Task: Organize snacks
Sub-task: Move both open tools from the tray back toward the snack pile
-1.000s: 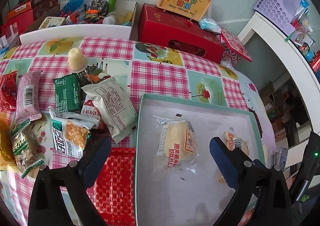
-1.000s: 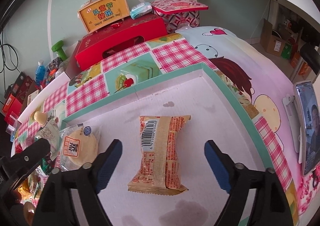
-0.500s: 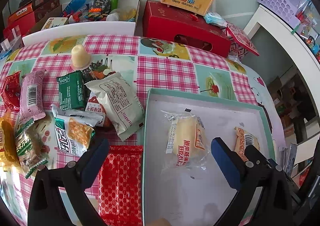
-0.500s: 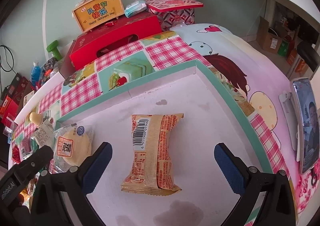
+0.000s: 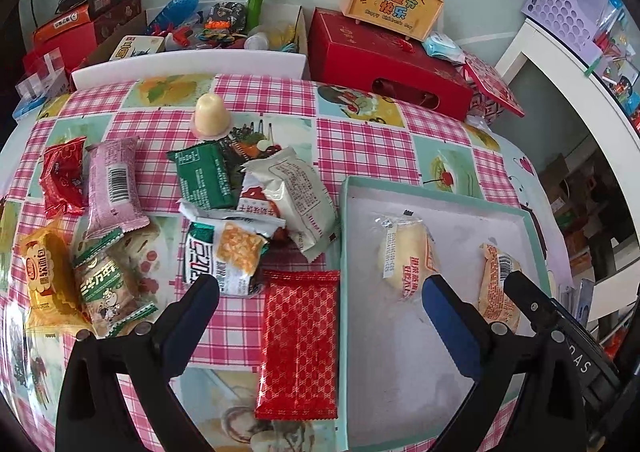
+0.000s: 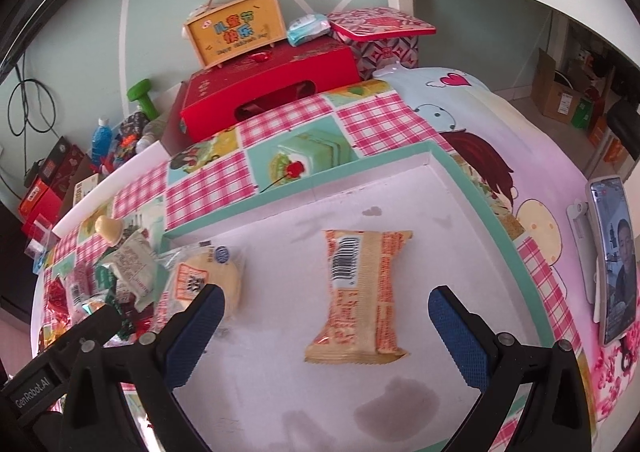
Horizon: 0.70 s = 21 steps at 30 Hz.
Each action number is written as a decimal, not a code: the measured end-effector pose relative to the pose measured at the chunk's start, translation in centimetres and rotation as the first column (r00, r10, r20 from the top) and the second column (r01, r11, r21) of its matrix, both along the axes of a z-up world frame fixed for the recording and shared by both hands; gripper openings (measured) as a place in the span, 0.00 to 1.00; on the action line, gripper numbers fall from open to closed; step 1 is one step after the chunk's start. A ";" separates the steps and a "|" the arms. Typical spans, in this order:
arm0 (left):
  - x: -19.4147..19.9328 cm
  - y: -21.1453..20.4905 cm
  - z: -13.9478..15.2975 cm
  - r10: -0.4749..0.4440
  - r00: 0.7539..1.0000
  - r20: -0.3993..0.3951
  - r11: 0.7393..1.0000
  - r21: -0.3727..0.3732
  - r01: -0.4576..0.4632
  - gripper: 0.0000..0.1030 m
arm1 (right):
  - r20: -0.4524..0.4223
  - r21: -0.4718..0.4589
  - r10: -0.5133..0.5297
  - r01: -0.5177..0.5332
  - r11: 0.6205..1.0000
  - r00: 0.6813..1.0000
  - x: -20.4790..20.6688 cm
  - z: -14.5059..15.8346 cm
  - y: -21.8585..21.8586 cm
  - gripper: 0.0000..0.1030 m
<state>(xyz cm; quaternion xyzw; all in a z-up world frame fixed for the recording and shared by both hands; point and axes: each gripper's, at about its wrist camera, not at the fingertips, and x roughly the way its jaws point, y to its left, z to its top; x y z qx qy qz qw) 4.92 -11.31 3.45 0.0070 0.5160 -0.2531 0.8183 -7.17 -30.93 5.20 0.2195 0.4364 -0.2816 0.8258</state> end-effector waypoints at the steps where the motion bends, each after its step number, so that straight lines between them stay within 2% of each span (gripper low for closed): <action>1: 0.1 0.6 0.0 0.010 1.000 -0.007 1.000 -0.004 -0.010 0.98 | 0.000 -0.004 0.007 -0.007 1.000 1.000 0.1 0.1 0.3 1.00; 5: 0.4 3.1 -0.2 0.055 0.998 -0.042 0.998 -0.027 -0.056 0.98 | 0.008 -0.016 0.043 -0.043 0.999 0.999 0.7 0.6 1.7 1.00; 9: 0.7 5.7 0.1 0.118 0.992 -0.039 0.993 -0.022 -0.119 0.98 | 0.028 -0.002 0.093 -0.093 0.996 0.995 1.5 0.9 3.4 1.00; 15: 1.5 9.1 0.0 0.211 0.977 -0.025 0.977 0.041 -0.210 0.98 | 0.048 -0.009 0.176 -0.175 0.984 0.983 2.8 1.1 6.6 1.00; 21: 2.5 12.3 -0.9 0.286 0.957 -0.058 0.957 0.069 -0.282 0.98 | 0.057 -0.001 0.262 -0.263 0.965 0.963 4.2 0.8 10.0 1.00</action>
